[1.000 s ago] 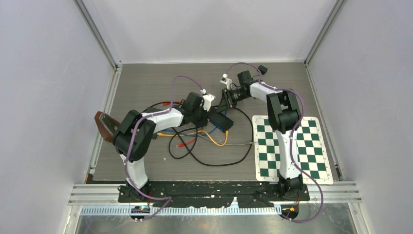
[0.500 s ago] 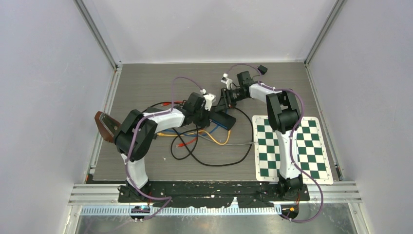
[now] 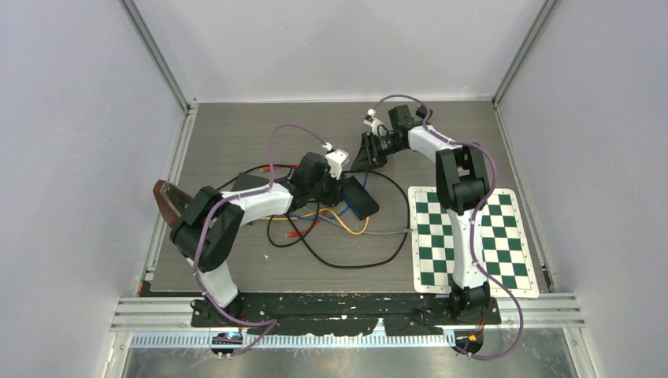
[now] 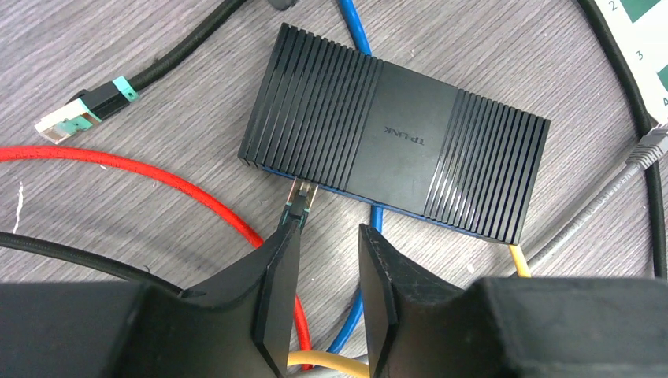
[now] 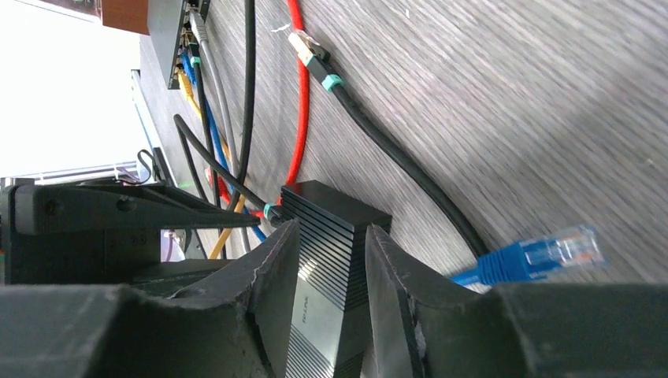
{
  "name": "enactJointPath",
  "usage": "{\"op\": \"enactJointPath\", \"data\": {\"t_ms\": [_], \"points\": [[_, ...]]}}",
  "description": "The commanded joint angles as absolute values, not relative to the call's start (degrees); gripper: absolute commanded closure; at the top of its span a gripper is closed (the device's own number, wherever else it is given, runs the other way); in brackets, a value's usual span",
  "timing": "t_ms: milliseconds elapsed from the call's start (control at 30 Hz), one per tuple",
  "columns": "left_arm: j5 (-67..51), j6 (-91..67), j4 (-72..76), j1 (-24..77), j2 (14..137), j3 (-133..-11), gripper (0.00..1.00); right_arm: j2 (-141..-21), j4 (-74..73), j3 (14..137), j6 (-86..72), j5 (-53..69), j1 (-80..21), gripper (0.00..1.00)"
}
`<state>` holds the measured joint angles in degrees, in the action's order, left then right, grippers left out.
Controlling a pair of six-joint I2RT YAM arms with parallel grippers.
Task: Insert the plug into the switch port
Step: Insert the connector into the switch port.
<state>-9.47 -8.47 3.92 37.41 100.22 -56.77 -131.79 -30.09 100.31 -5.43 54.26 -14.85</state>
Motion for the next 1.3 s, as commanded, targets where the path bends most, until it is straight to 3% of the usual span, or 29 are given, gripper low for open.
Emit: {"op": "enactJointPath", "data": {"t_ms": [0, 200, 300, 467, 533, 600, 633, 800, 1267], "points": [[-9.9, -7.6, 4.4, 37.6, 99.3, -56.5, 0.62, -130.7, -31.4, 100.3, -5.9, 55.0, -14.2, 0.57], [-8.8, -6.9, 3.9, 37.6, 97.5, -56.1, 0.57, -128.3, -30.9, 97.9, -5.2, 53.0, -14.1, 0.55], [-6.7, -6.8, 1.6, 37.6, 94.0, -57.4, 0.52, -125.5, -29.5, 97.3, -5.6, 49.5, -14.0, 0.50], [0.3, -5.4, -7.7, 37.1, 87.6, -63.4, 0.39, -116.7, -25.1, 93.9, -5.3, 30.4, -13.0, 0.43], [4.0, -4.6, -12.1, 36.8, 85.3, -66.0, 0.28, -114.5, -23.9, 93.6, -2.4, 21.0, -12.7, 0.42], [8.0, -4.0, -16.4, 36.4, 82.9, -68.3, 0.05, -113.8, -23.6, 94.5, 1.5, 14.2, -12.3, 0.41], [11.2, -3.4, -17.8, 36.4, 81.6, -68.6, 0.01, -113.7, -23.6, 95.0, 3.7, 12.1, -11.8, 0.41], [19.9, -3.0, -23.1, 35.9, 74.9, -68.1, 0.00, -115.5, -23.8, 98.3, 12.9, 8.6, -9.6, 0.40], [2.8, -10.1, -33.7, 34.1, 71.1, -67.0, 0.08, -134.5, -47.2, 121.0, 21.9, 6.7, 0.5, 0.40]]}}
